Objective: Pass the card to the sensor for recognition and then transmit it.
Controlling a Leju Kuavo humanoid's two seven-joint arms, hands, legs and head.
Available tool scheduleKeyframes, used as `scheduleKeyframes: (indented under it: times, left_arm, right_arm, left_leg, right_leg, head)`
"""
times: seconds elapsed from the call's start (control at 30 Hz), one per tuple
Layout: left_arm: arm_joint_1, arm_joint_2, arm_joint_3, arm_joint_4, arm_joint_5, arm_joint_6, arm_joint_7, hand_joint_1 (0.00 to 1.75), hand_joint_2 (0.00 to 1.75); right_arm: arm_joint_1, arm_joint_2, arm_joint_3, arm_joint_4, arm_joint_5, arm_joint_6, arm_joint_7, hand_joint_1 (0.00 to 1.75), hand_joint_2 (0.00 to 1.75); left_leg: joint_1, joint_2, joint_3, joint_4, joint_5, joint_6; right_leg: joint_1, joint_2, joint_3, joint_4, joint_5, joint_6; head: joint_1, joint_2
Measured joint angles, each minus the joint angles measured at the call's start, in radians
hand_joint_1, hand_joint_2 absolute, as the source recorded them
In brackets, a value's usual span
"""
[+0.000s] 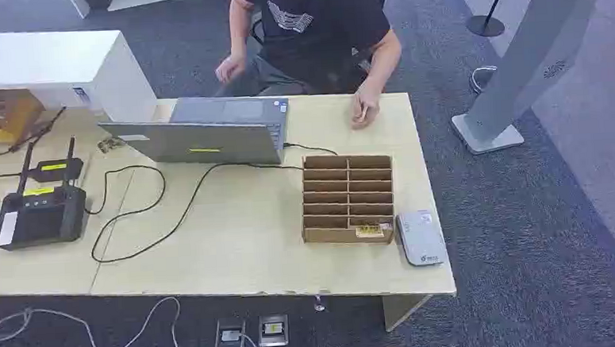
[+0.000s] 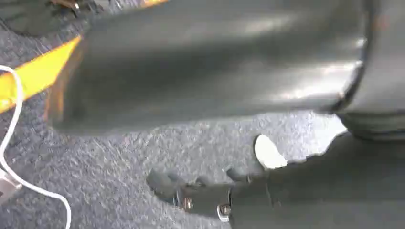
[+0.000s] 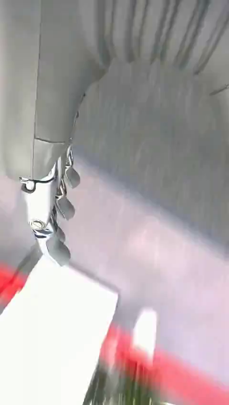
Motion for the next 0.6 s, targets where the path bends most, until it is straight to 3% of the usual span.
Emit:
scheduleKeyframes:
  times: [0.1,0.27,0.6]
  left_arm:
    - [-0.003,0.002,0.000,0.000,0.007,-0.011,-0.006,0.00,0.00]
    - [-0.003,0.002,0.001,0.000,0.016,-0.010,-0.011,0.00,0.00]
    - [-0.004,0.002,0.001,0.000,0.017,-0.010,-0.011,0.00,0.00]
  right_arm:
    - [-0.044,-0.026,0.000,-0.170,0.095,0.000,0.051,0.00,1.75]
    - [-0.099,-0.071,0.007,-0.344,0.198,0.003,0.116,0.00,1.75]
    - [-0.149,-0.157,0.078,-0.488,0.306,0.004,0.204,0.00,1.75]
  left_leg:
    - [0.000,0.001,0.002,0.000,0.000,0.001]
    - [0.000,0.000,0.002,0.000,0.001,0.001]
    - [0.000,0.000,0.001,0.000,0.001,0.001]
  right_leg:
    - [0.000,0.001,0.001,0.000,0.000,0.000]
    - [0.000,0.001,0.001,0.000,0.000,0.000]
    - [0.000,0.001,0.001,0.000,0.000,0.000]
  head:
    - [0.000,0.000]
    - [0.000,0.000]
    - [0.000,0.000]
